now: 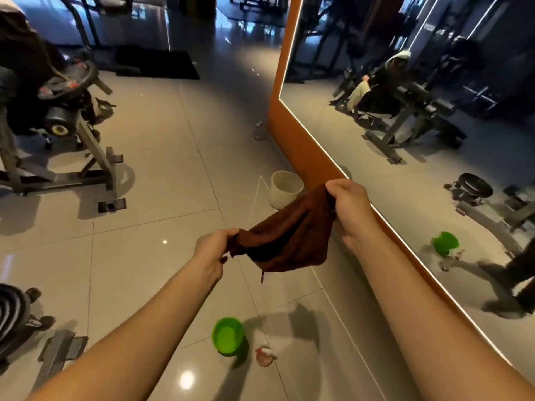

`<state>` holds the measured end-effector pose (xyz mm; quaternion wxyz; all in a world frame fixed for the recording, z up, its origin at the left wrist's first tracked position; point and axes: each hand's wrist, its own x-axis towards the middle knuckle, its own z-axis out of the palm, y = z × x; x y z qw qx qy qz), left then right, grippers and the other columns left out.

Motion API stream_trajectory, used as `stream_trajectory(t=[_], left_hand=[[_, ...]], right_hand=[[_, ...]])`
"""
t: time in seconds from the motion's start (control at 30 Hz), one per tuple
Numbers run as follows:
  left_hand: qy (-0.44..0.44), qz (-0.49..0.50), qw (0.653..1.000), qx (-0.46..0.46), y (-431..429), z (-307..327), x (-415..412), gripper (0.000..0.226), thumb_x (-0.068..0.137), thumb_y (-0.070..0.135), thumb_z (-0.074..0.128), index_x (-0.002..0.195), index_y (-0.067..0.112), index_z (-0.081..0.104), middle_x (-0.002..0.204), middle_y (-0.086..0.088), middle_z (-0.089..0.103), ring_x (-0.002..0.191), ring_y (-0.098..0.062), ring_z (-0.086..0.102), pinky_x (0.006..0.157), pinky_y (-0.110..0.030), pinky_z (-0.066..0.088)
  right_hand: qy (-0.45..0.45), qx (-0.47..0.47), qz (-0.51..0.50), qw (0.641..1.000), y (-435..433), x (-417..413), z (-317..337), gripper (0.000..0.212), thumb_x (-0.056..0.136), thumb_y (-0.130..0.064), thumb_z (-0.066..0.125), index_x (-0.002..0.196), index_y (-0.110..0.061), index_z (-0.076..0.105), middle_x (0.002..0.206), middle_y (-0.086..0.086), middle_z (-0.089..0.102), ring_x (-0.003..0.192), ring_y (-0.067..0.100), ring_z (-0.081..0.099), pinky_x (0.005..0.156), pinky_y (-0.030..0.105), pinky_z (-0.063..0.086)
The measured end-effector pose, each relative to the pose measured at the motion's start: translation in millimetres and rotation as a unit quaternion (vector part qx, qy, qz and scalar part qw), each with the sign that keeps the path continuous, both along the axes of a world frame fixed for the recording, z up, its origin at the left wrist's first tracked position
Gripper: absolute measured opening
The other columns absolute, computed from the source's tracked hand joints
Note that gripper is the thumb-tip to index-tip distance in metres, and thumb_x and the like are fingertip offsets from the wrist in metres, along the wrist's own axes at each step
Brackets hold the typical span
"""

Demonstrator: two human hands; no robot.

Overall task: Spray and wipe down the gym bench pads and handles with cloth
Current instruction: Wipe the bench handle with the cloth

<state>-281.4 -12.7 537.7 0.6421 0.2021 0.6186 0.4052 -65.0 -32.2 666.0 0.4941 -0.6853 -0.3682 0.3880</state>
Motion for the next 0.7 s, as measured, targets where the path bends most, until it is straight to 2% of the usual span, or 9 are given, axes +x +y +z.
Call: stream_trajectory(t=[0.1, 0.17, 0.23, 0.3, 0.37, 0.4, 0.5, 0.63, 0.7], left_hand=[[0.068, 0.047, 0.993, 0.084, 19.4, 38.2, -30.6, 0.011, 0.089, 0.013, 0.073, 0.099, 0.007, 0.073, 0.097, -0.009, 0.073, 0.086, -0.018, 0.067, 0.066, -0.025, 0.042], [0.099, 0.065, 0.985, 0.127, 25.2, 65.8, -43.7, 0.01, 0.09, 0.012, 0.073, 0.1, 0.008, 0.072, 0.103, -0.009, 0.072, 0.09, -0.017, 0.065, 0.065, -0.023, 0.042], [0.135, 0.084, 0.975, 0.156, 28.4, 89.6, -51.1, 0.013, 0.091, 0.012, 0.073, 0.103, 0.008, 0.074, 0.103, -0.006, 0.072, 0.097, -0.019, 0.066, 0.068, -0.022, 0.042], [0.183, 0.101, 0.96, 0.185, 26.2, 113.0, -55.0, 0.015, 0.091, 0.014, 0.073, 0.104, 0.007, 0.077, 0.1, -0.004, 0.074, 0.1, -0.02, 0.067, 0.077, -0.024, 0.047], [0.223, 0.116, 0.944, 0.213, 20.7, 139.2, -55.0, 0.012, 0.093, 0.014, 0.072, 0.099, 0.005, 0.078, 0.095, -0.007, 0.074, 0.095, -0.02, 0.068, 0.081, -0.031, 0.054], [0.251, 0.127, 0.933, 0.223, 15.0, 153.1, -54.5, 0.012, 0.093, 0.013, 0.073, 0.097, 0.004, 0.077, 0.092, -0.008, 0.074, 0.088, -0.018, 0.067, 0.077, -0.03, 0.056], [0.32, 0.172, 0.903, 0.228, -6.8, 190.4, -56.3, 0.005, 0.086, 0.01, 0.078, 0.086, 0.005, 0.077, 0.079, -0.009, 0.07, 0.075, -0.018, 0.062, 0.067, -0.028, 0.052], [0.405, 0.184, 0.88, 0.165, -41.7, 221.3, -68.2, 0.02, 0.089, 0.015, 0.075, 0.074, 0.011, 0.062, 0.081, -0.011, 0.06, 0.077, -0.02, 0.055, 0.069, -0.031, 0.05], [0.399, 0.191, 0.887, 0.131, -67.6, 229.2, -72.5, 0.02, 0.095, 0.015, 0.069, 0.078, 0.012, 0.059, 0.077, -0.006, 0.058, 0.069, -0.014, 0.057, 0.053, -0.02, 0.049]], right_hand=[[0.012, -0.006, -0.023, 1.0, 14.3, 9.1, -1.4, 0.013, 0.104, -0.023, 0.055, 0.096, -0.025, 0.065, 0.104, 0.004, 0.07, 0.099, 0.021, 0.066, 0.07, 0.028, 0.051], [0.049, -0.017, -0.035, 0.998, 30.4, 12.2, -4.3, 0.012, 0.102, -0.023, 0.057, 0.093, -0.025, 0.064, 0.105, 0.006, 0.07, 0.101, 0.025, 0.067, 0.071, 0.03, 0.051], [0.074, -0.03, -0.029, 0.996, 52.0, 13.4, -4.8, 0.006, 0.1, -0.023, 0.061, 0.098, -0.022, 0.067, 0.113, 0.008, 0.07, 0.105, 0.03, 0.067, 0.074, 0.033, 0.053], [0.087, -0.026, -0.005, 0.996, 75.5, 11.6, -1.1, 0.015, 0.097, -0.023, 0.065, 0.111, -0.018, 0.069, 0.117, 0.009, 0.069, 0.106, 0.031, 0.067, 0.081, 0.035, 0.053], [0.098, -0.003, 0.039, 0.994, 96.7, 8.8, 9.3, 0.025, 0.094, -0.023, 0.068, 0.117, -0.013, 0.069, 0.113, 0.009, 0.071, 0.101, 0.029, 0.068, 0.077, 0.034, 0.054], [0.099, 0.006, 0.068, 0.993, 105.2, 6.4, 16.2, 0.025, 0.092, -0.023, 0.07, 0.115, -0.012, 0.07, 0.11, 0.009, 0.071, 0.096, 0.027, 0.068, 0.072, 0.033, 0.054], [0.1, 0.023, 0.143, 0.984, 116.3, -2.7, 39.1, 0.01, 0.091, -0.018, 0.071, 0.097, -0.012, 0.067, 0.098, 0.008, 0.07, 0.086, 0.022, 0.064, 0.075, 0.034, 0.052], [0.117, 0.036, 0.232, 0.965, 113.5, -14.9, 55.6, 0.019, 0.087, -0.01, 0.074, 0.104, -0.009, 0.069, 0.106, 0.01, 0.072, 0.097, 0.021, 0.069, 0.081, 0.033, 0.056], [0.111, 0.045, 0.286, 0.951, 103.7, -24.3, 60.8, 0.014, 0.091, -0.005, 0.07, 0.104, -0.009, 0.072, 0.105, 0.007, 0.072, 0.1, 0.02, 0.068, 0.091, 0.036, 0.057]])
